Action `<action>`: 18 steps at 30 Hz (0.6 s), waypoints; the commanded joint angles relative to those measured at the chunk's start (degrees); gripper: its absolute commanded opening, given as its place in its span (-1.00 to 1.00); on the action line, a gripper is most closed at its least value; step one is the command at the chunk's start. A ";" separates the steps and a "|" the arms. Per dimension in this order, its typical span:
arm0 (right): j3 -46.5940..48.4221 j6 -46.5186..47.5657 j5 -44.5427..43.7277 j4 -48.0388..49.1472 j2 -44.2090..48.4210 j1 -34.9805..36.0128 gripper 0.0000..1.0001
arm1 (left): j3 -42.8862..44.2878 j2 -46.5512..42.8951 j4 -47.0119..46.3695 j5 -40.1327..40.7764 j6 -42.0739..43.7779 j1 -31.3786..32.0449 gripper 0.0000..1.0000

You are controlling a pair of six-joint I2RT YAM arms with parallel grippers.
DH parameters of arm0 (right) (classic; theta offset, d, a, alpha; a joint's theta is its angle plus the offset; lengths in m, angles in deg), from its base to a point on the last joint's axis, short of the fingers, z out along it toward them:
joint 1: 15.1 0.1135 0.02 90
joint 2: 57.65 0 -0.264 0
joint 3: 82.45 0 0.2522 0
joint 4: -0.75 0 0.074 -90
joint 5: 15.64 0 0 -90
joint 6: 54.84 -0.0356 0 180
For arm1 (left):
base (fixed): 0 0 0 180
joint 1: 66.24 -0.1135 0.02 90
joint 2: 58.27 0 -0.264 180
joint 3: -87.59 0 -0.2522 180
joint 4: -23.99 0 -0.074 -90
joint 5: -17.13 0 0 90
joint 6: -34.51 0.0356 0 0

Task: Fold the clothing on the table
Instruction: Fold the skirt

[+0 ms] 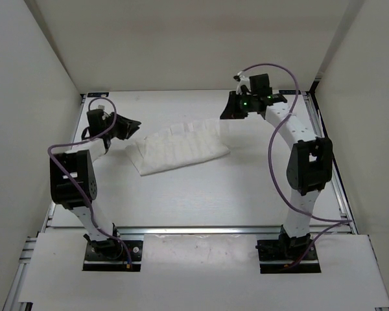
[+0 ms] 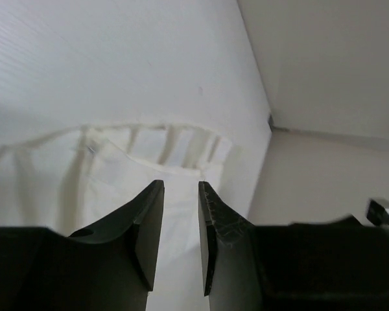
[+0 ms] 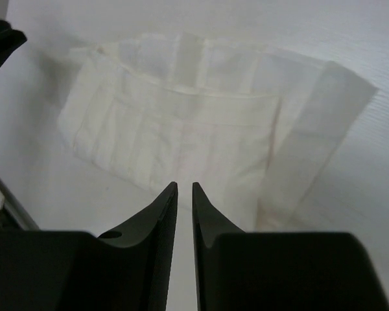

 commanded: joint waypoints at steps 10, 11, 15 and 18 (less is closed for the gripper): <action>2.29 -3.67 11.21 -1.86 -14.86 4.29 -0.69 | -8.76 0.24 -4.83 -0.68 0.05 15.37 -1.00; 2.29 -4.11 10.51 -3.17 -15.47 3.76 -0.70 | -9.11 -0.02 -1.51 1.60 1.21 15.72 -1.00; 2.03 -2.19 8.50 -9.32 -18.64 3.67 -0.76 | -11.74 -0.28 3.26 6.01 6.22 16.25 -1.00; -2.70 -1.48 7.35 -12.05 -17.68 4.11 -0.79 | -11.75 0.07 6.69 7.15 8.95 16.43 -1.00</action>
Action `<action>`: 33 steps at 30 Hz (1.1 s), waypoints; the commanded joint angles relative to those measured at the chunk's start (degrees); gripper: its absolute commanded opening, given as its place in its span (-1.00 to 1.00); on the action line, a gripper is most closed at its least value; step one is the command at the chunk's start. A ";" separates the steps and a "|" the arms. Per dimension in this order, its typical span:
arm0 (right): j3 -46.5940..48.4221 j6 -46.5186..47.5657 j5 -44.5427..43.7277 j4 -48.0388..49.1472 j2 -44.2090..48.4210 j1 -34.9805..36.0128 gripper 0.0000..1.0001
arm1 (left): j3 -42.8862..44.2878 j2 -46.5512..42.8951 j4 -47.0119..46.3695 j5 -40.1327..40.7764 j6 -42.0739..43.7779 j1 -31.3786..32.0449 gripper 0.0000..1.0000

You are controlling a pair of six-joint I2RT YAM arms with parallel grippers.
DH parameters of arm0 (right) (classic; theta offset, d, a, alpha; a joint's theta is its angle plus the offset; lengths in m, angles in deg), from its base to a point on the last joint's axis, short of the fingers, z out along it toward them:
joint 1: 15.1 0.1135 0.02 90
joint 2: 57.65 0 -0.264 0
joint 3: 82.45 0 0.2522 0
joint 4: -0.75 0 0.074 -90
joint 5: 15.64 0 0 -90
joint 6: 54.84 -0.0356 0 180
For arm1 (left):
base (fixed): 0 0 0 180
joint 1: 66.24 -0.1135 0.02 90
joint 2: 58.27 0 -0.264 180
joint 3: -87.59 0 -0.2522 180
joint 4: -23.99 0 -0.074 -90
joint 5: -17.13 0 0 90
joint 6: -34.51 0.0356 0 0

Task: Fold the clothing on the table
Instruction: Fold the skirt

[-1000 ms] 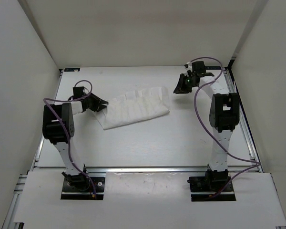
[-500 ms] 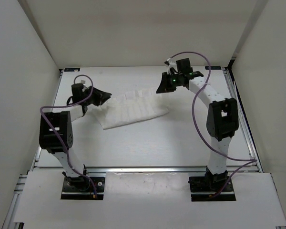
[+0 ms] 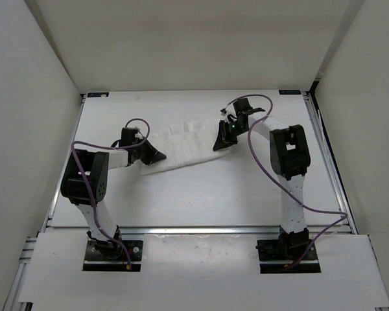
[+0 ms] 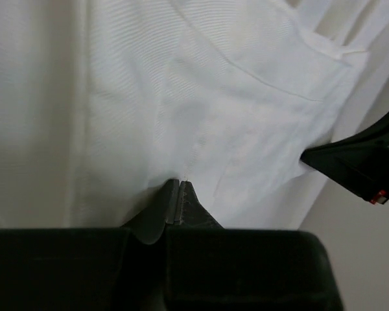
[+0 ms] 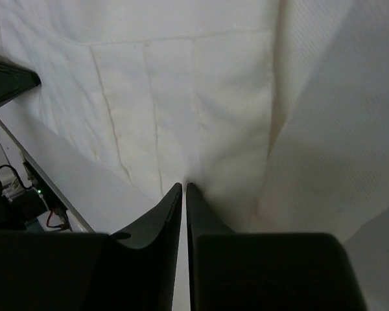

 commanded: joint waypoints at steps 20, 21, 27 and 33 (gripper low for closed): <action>-31.14 2.41 -1.51 -9.26 37.11 3.53 -0.44 | -7.75 -14.21 20.26 5.37 15.39 2.34 -1.00; -30.87 1.88 -0.54 -7.93 38.25 0.90 -0.38 | -7.75 -14.30 20.87 5.98 15.82 2.34 -1.00; -32.54 -2.00 2.55 9.20 35.55 -7.38 -0.22 | -7.31 -16.14 22.37 5.99 17.41 1.38 -1.00; -21.83 0.72 5.01 10.01 22.20 -4.67 -0.17 | -7.05 -17.20 23.69 5.64 18.38 0.67 -1.00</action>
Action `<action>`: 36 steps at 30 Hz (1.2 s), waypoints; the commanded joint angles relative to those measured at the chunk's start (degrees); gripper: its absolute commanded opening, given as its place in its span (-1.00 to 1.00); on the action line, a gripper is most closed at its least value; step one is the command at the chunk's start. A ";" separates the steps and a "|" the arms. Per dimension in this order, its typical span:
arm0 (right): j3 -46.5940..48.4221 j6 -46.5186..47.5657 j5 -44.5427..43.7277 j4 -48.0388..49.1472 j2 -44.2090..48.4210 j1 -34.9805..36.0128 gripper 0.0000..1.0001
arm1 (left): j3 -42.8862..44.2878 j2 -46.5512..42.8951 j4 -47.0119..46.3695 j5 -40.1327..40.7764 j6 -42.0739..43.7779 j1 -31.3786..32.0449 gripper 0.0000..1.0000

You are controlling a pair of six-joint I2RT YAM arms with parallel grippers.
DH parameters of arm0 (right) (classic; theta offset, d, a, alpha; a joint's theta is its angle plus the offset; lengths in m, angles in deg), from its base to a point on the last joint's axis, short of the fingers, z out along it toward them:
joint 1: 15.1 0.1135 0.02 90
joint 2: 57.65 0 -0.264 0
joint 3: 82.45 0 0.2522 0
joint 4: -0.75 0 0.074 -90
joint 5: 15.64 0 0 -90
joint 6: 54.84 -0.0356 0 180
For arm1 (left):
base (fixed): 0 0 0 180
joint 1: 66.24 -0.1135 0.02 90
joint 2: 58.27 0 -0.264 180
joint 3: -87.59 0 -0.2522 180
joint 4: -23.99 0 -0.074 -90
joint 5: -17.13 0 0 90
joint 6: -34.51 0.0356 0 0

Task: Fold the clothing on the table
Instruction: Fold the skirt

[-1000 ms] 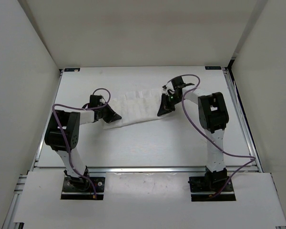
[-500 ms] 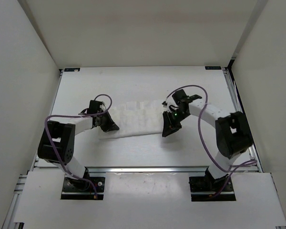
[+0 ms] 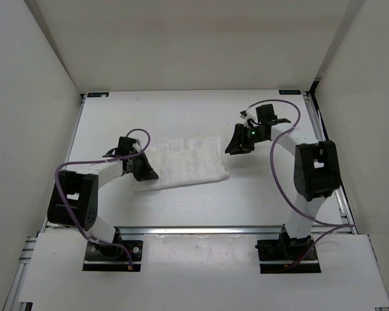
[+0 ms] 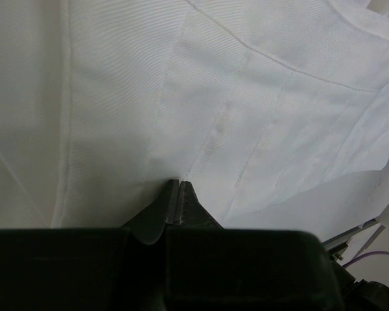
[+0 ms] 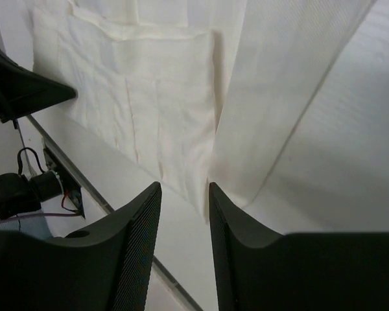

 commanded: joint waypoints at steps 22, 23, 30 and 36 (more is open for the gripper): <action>23.88 1.23 4.87 1.54 -24.95 5.04 -0.17 | -1.79 -5.37 3.51 -0.15 2.07 -3.04 -1.00; 23.88 1.06 5.74 1.54 -25.30 5.30 -0.19 | -2.22 -5.54 3.59 0.54 2.16 -3.03 -1.00; 18.53 1.84 10.05 1.19 -23.55 5.92 -0.44 | -2.41 -6.42 3.24 0.37 1.81 -3.30 -1.00; 6.67 2.10 9.97 4.79 -16.00 7.05 -0.77 | -3.46 -6.95 2.19 0.19 1.99 -4.18 -1.00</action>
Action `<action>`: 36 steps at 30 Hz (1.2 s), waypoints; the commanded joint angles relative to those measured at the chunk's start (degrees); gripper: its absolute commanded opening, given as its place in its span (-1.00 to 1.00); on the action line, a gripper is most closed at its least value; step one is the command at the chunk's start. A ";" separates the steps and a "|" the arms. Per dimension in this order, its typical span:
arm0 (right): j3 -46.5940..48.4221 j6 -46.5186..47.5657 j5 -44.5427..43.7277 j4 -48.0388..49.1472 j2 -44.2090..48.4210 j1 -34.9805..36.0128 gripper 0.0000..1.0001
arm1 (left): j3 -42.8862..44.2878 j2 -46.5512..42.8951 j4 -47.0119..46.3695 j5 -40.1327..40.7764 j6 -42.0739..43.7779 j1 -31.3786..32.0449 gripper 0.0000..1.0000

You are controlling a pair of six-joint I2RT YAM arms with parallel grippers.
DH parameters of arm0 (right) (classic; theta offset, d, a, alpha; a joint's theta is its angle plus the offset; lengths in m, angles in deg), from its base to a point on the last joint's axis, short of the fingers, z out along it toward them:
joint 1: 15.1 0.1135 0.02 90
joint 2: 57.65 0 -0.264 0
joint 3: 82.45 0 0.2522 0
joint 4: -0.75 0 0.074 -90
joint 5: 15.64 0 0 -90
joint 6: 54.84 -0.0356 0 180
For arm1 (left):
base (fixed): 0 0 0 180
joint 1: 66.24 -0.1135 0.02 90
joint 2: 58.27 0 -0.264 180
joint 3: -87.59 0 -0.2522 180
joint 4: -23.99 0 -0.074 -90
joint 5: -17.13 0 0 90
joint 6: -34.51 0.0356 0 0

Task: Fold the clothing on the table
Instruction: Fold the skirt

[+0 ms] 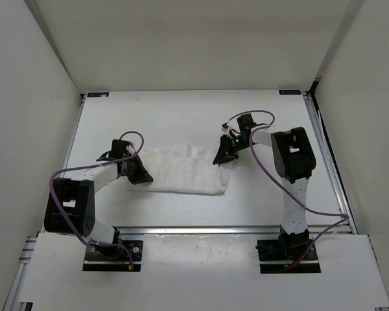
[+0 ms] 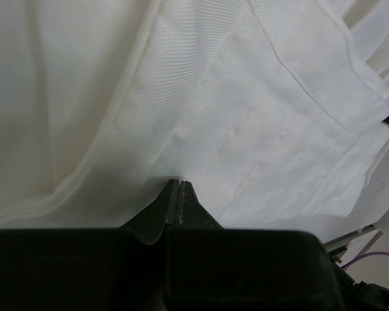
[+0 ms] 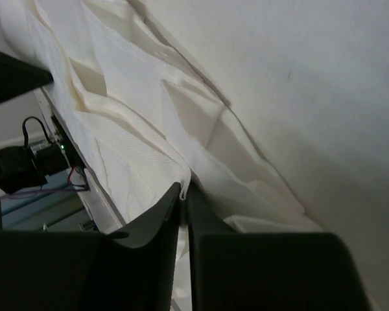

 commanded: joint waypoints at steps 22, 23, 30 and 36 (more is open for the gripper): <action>-13.82 -1.78 0.22 -0.88 34.62 6.30 -1.00 | -1.72 -4.38 -1.89 -1.59 -1.13 -1.77 -1.00; -13.30 -1.86 -0.22 -0.79 34.00 6.30 -0.99 | -1.80 -4.20 -2.06 -1.41 -1.04 -1.60 -1.00; -0.39 1.29 -1.27 -6.23 28.30 7.09 -1.00 | 1.80 -3.85 -0.21 -1.94 -0.16 -4.67 -1.00; 14.56 2.79 -3.13 -8.88 19.44 2.88 -1.00 | 1.63 -3.76 -0.13 -2.03 -0.68 -4.60 -1.00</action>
